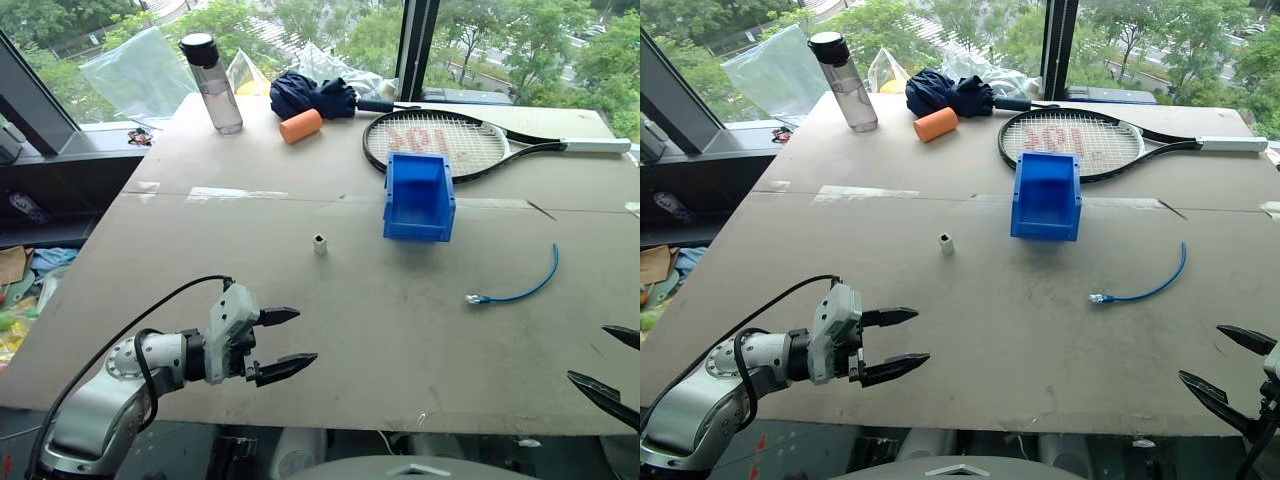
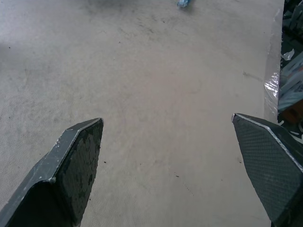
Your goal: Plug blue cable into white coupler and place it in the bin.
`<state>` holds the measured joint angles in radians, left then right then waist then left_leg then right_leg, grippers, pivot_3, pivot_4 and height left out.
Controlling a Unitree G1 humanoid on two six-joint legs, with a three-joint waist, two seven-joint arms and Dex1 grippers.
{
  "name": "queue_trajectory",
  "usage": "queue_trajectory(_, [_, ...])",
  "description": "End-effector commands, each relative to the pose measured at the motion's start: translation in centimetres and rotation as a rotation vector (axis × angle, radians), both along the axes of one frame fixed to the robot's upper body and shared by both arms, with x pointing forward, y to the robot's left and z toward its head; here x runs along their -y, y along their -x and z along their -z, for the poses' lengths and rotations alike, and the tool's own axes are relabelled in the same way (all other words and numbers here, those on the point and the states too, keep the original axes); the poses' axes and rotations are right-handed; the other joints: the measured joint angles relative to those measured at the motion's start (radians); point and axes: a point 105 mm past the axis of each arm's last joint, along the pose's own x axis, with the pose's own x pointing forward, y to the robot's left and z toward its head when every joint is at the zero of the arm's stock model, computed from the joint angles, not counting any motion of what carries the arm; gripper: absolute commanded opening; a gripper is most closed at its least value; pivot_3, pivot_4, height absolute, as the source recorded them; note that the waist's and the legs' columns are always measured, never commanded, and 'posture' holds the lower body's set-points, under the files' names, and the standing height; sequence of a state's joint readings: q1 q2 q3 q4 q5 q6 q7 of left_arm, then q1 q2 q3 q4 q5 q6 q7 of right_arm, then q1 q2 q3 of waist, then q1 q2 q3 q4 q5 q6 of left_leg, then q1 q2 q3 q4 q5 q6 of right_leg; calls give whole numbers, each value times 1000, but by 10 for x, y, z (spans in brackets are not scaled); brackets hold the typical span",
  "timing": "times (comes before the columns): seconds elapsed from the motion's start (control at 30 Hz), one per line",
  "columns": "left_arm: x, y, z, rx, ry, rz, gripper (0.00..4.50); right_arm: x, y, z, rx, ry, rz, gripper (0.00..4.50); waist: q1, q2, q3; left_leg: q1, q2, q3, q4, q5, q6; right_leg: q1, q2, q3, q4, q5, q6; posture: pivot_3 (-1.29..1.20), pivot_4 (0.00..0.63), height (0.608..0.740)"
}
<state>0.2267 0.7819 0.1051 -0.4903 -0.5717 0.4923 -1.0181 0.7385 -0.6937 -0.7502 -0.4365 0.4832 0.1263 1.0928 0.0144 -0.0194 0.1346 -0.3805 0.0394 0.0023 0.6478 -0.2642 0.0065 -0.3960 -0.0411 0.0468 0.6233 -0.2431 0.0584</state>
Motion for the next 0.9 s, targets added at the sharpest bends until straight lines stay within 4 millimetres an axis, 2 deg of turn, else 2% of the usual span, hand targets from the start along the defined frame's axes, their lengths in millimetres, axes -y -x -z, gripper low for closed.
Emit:
queue_trajectory(0.03, [4,3,-2,30,37,29,4411,-22,-25,-18,65,8,-62,4500,-1,0,0,0,0,0,0,0,0,0,0,0,0,0,0,0,150,740])
queue_trajectory(0.1, [7,9,-6,38,82,62,4411,-50,-54,-31,93,6,-145,4500,-22,0,1,1,0,2,0,0,0,0,0,2,0,0,0,0,150,740])
queue_trajectory(0.17, [11,16,-12,45,94,123,4411,-69,-77,-36,75,-8,-203,4500,-37,-2,2,1,2,8,0,0,0,0,1,7,1,1,-1,0,150,740])
queue_trajectory(0.23, [15,19,-15,61,86,160,4411,-75,-91,-37,51,20,-214,4500,-31,-3,2,4,1,9,1,0,0,-1,3,5,2,1,-1,0,150,740])
queue_trajectory(0.3, [22,22,-22,91,76,205,4411,-81,-100,-31,-34,42,-253,4500,3,-5,2,1,0,8,0,0,0,-2,4,2,1,2,-4,0,150,740])
queue_trajectory(0.4, [32,22,-35,139,74,242,4411,-83,-109,-11,-180,93,-311,4500,5,-5,3,-2,-1,8,0,-2,3,-1,3,1,-2,3,-6,0,150,740])
queue_trajectory(0.67, [43,27,-51,171,87,215,4411,-70,-120,28,-319,160,-372,4500,-4,-6,2,1,-1,13,2,-3,5,0,3,5,-2,3,-5,0,150,740])
queue_trajectory(0.7, [45,29,-51,169,90,213,4500,-69,-128,34,-310,161,-353,4011,-4,-6,2,1,-1,13,2,-3,5,0,3,5,-2,3,-5,0,150,740])
queue_trajectory(0.73, [47,29,-50,168,91,211,4500,-69,-134,39,-309,156,-342,3895,-8,-7,2,1,-1,13,2,-3,5,0,3,6,-1,3,-5,0,150,740])
queue_trajectory(0.77, [47,28,-49,166,91,206,4500,-70,-138,42,-307,153,-340,3526,-11,-7,2,2,0,14,2,-3,5,0,4,6,-1,3,-5,0,150,740])
queue_trajectory(0.9, [45,23,-45,163,81,191,4500,-71,-144,56,-315,159,-345,1572,-25,-12,-2,3,1,14,3,-3,5,0,6,7,1,4,-5,0,150,740])
